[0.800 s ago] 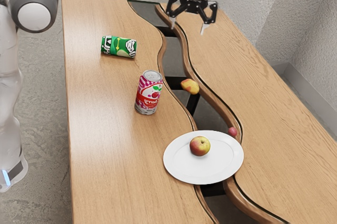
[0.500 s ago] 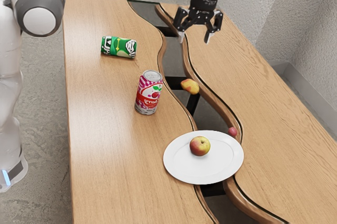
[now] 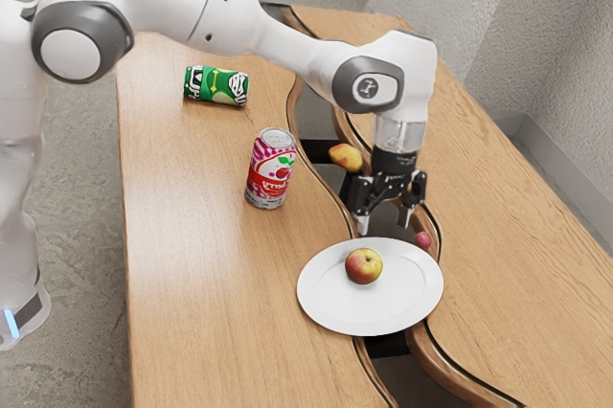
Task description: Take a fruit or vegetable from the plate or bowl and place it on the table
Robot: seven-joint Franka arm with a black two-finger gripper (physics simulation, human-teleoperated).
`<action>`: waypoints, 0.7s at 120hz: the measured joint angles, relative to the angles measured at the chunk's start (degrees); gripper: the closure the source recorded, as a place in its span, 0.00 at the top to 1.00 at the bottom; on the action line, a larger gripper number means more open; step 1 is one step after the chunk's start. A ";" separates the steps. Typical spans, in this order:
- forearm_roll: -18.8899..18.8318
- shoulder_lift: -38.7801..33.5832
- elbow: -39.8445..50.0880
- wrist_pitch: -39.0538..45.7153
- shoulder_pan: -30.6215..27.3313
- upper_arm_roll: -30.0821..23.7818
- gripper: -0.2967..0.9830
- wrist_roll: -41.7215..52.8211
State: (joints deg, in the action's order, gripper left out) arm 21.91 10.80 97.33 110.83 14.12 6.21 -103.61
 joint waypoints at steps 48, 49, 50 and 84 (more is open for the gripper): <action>-2.09 -3.13 4.97 7.40 2.57 -2.10 0.77 -1.19; -2.11 -3.36 5.26 7.46 2.61 -2.11 0.77 -1.22; -2.14 -3.69 5.65 7.51 2.64 -2.12 0.77 -1.25; -2.16 -9.59 14.33 8.57 2.59 -2.59 0.77 -2.48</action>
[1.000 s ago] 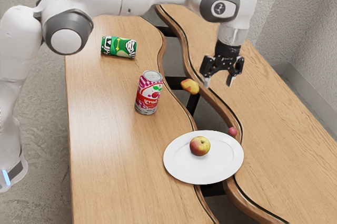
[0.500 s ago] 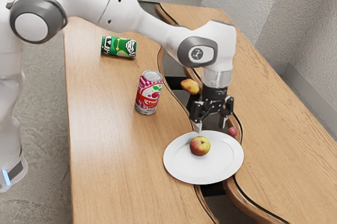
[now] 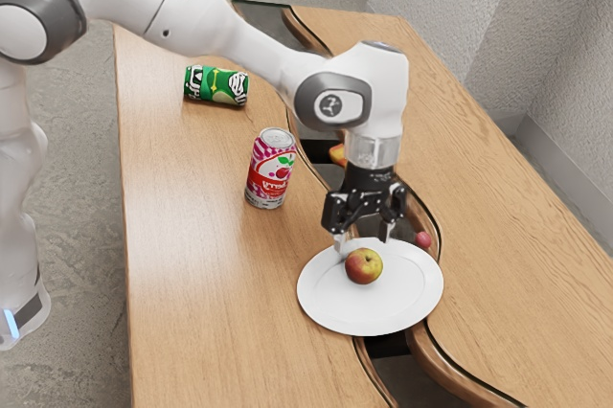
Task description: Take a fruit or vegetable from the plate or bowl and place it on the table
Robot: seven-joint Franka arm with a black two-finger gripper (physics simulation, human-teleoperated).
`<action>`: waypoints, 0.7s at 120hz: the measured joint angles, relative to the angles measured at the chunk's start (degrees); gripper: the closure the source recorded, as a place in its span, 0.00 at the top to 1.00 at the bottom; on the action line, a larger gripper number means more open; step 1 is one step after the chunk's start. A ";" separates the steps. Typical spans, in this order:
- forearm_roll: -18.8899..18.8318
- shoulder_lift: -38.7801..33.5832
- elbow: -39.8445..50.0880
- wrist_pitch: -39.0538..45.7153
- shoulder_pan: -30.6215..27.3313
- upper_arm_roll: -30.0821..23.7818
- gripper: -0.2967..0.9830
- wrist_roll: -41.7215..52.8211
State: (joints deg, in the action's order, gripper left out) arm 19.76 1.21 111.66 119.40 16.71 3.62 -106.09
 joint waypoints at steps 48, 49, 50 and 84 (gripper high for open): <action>0.15 1.34 0.39 1.10 -0.33 -0.07 0.77 -0.66; 0.14 1.45 0.36 1.11 -0.41 -0.07 0.77 -0.64; 0.14 1.55 0.35 1.12 -0.49 -0.06 0.77 -0.63; -0.10 3.43 -1.48 1.37 -2.18 -0.03 0.77 -0.27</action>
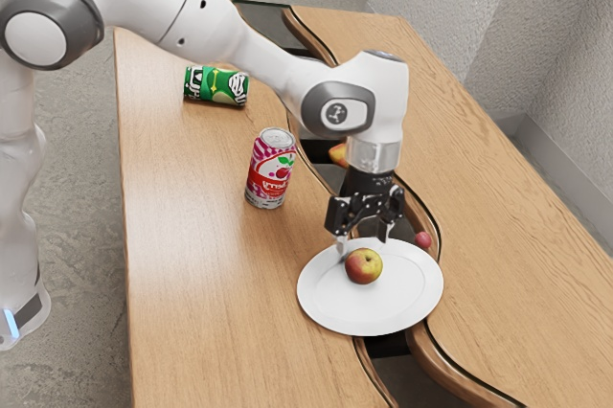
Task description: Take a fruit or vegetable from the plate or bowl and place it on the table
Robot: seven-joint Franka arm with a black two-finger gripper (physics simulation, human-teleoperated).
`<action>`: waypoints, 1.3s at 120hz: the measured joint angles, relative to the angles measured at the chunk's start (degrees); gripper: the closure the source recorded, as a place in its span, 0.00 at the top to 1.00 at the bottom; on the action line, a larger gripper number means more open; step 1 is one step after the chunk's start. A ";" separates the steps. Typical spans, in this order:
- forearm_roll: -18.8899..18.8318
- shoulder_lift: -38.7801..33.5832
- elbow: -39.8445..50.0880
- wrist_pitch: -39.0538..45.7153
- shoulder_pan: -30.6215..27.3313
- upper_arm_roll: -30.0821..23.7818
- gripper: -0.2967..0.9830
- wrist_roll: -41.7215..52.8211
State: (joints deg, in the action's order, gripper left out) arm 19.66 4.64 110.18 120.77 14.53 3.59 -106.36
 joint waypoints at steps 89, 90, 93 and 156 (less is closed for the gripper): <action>2.00 3.93 1.38 4.20 0.32 -0.45 0.77 1.44; 2.03 3.97 1.38 4.25 0.32 -0.46 0.77 1.45; 2.10 4.06 1.38 4.38 0.33 -0.48 0.77 1.49; 1.76 2.89 -2.78 4.87 0.73 -0.80 0.52 0.93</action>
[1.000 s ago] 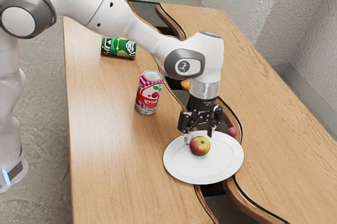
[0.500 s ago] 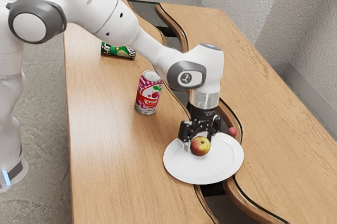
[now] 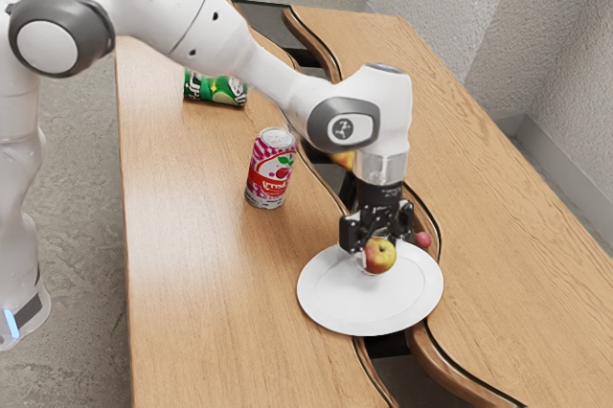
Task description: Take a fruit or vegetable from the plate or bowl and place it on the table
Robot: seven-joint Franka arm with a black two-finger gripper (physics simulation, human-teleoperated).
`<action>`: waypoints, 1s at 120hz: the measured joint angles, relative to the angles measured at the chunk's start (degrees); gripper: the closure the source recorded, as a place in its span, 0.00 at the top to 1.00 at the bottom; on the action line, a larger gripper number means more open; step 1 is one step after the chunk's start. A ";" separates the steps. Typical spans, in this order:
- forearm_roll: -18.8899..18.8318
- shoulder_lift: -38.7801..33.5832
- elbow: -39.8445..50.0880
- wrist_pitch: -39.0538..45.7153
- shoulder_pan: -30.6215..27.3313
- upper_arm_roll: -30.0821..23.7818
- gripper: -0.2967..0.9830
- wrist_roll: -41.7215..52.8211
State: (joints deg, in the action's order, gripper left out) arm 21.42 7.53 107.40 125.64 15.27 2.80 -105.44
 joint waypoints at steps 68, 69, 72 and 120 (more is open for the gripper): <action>-3.12 23.80 -34.72 0.21 2.83 -7.38 0.61 -2.56; -3.02 23.79 -34.69 0.23 2.83 -7.38 0.62 -2.53; -2.78 23.68 -34.57 0.26 2.84 -7.35 0.64 -2.45; -11.54 -19.54 -6.40 -17.52 -13.06 -4.46 0.76 -9.66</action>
State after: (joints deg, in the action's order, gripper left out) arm 9.88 -12.01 101.00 108.12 2.21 -1.66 -115.10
